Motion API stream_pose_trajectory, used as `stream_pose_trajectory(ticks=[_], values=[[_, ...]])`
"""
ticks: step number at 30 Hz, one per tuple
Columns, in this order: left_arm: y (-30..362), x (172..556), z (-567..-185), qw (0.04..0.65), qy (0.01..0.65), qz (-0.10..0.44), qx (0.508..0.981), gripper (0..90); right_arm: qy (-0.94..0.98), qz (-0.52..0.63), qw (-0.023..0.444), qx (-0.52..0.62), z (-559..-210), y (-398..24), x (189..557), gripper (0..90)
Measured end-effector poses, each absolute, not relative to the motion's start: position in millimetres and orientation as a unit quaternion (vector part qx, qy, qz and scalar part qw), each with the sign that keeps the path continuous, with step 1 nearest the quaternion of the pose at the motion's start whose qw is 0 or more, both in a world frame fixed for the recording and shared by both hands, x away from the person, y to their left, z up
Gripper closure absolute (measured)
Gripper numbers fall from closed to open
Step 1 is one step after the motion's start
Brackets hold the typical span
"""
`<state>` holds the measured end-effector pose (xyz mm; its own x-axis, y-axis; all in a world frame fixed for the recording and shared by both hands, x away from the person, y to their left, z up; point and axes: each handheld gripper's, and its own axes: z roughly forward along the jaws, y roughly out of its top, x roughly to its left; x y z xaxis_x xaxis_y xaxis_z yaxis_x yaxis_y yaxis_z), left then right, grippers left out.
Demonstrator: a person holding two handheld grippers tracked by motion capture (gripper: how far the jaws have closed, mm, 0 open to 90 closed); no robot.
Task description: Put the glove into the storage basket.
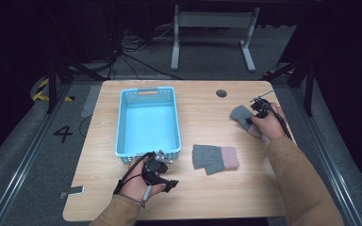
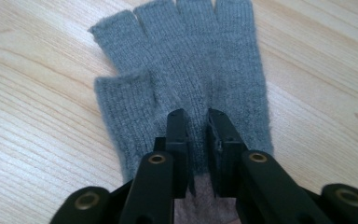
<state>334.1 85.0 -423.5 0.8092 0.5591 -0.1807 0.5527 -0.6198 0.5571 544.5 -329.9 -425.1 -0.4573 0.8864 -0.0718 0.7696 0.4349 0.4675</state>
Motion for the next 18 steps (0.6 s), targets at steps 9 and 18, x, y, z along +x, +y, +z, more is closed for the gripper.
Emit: stream_pose_trajectory(ticks=[9, 18], values=[[84, 334, -424, 0.307, 0.307, 0.005, 0.901, 37.0, 0.829, 0.203, 0.163, 0.495, -411, -332, 539, 83.5], [83, 333, -424, 0.305, 0.306, 0.006, 0.902, 36.9, 0.826, 0.233, 0.162, 0.487, -390, -332, 528, 82.8]])
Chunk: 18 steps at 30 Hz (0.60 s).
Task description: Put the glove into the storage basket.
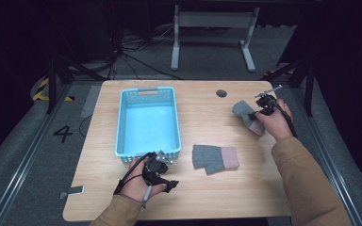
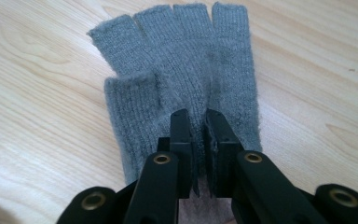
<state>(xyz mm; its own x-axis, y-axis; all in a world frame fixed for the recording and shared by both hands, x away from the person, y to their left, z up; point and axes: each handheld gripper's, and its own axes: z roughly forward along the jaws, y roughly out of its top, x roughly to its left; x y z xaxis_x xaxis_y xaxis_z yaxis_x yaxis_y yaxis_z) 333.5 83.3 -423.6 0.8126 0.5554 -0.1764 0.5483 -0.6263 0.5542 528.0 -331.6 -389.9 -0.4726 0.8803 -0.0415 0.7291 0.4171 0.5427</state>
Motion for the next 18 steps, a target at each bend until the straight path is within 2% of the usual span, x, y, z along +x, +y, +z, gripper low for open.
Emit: stream_pose_trajectory(ticks=[18], values=[[84, 332, -421, 0.309, 0.305, 0.009, 0.901, 36.9, 0.844, 0.265, 0.171, 0.434, -345, -323, 498, 82.5]])
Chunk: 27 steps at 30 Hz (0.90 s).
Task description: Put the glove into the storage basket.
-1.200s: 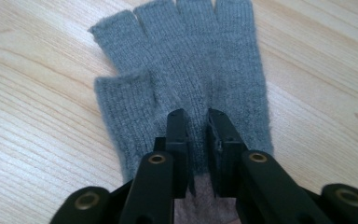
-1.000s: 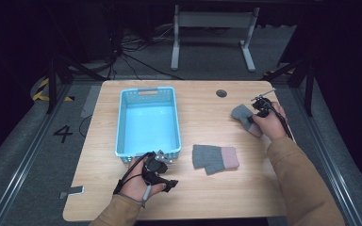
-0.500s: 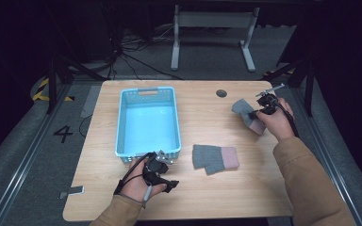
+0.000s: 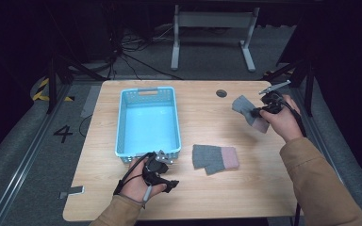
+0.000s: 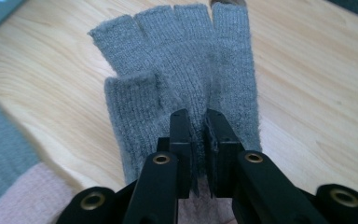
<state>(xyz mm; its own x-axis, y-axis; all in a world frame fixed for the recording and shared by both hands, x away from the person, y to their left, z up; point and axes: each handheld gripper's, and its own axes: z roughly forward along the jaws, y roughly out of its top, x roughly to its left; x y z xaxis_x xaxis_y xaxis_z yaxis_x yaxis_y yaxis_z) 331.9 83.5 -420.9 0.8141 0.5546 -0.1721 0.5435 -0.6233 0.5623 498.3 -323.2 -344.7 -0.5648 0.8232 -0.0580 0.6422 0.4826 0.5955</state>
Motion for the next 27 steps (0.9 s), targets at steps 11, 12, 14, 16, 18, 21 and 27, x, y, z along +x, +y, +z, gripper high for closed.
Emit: stream_pose_trajectory(ticks=[11, 12, 14, 16, 18, 21, 27], values=[[83, 331, -420, 0.309, 0.304, 0.01, 0.901, 36.9, 0.871, 0.279, 0.165, 0.37, -331, -303, 470, 82.4], [83, 331, -420, 0.309, 0.304, 0.01, 0.901, 36.9, 0.871, 0.279, 0.165, 0.37, -331, -303, 470, 82.4], [84, 332, -420, 0.309, 0.304, 0.011, 0.901, 36.9, 0.879, 0.285, 0.156, 0.349, -330, -295, 462, 82.2], [84, 332, -420, 0.311, 0.306, 0.012, 0.9, 36.9, 0.885, 0.29, 0.151, 0.33, -332, -290, 457, 82.1], [84, 332, -420, 0.311, 0.308, 0.012, 0.899, 36.9, 0.892, 0.29, 0.147, 0.315, -333, -284, 452, 82.2], [84, 331, -420, 0.311, 0.308, 0.012, 0.899, 36.9, 0.898, 0.296, 0.141, 0.294, -334, -275, 444, 82.2], [84, 331, -420, 0.31, 0.305, 0.012, 0.9, 36.9, 0.91, 0.294, 0.134, 0.261, -338, -260, 434, 82.2]])
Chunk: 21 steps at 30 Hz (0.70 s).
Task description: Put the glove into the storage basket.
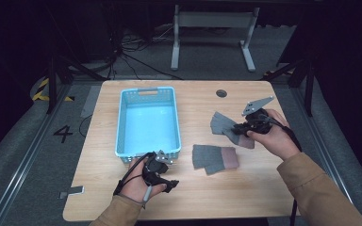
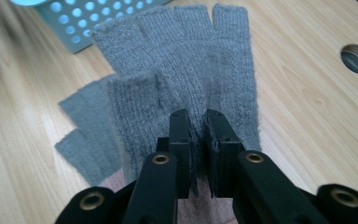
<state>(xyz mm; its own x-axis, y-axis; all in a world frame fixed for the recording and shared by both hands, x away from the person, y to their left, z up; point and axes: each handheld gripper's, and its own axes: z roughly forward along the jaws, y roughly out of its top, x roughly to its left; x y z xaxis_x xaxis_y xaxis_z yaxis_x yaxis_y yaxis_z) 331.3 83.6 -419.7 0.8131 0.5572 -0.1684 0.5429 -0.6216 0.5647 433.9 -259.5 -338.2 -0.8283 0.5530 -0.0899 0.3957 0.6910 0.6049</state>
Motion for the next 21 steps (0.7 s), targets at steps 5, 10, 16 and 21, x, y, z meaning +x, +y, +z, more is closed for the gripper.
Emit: stream_pose_trajectory(ticks=[5, 10, 16, 21], values=[[84, 331, -420, 0.31, 0.306, 0.011, 0.9, 36.9, 0.918, 0.294, 0.127, 0.235, -342, -250, 428, 82.2], [84, 331, -420, 0.31, 0.305, 0.011, 0.9, 36.9, 0.923, 0.293, 0.12, 0.219, -346, -242, 424, 82.2], [83, 331, -420, 0.309, 0.304, 0.01, 0.901, 36.9, 0.927, 0.291, 0.113, 0.208, -352, -235, 420, 82.2], [83, 331, -420, 0.309, 0.304, 0.01, 0.901, 36.9, 0.931, 0.287, 0.107, 0.197, -359, -229, 418, 82.2]])
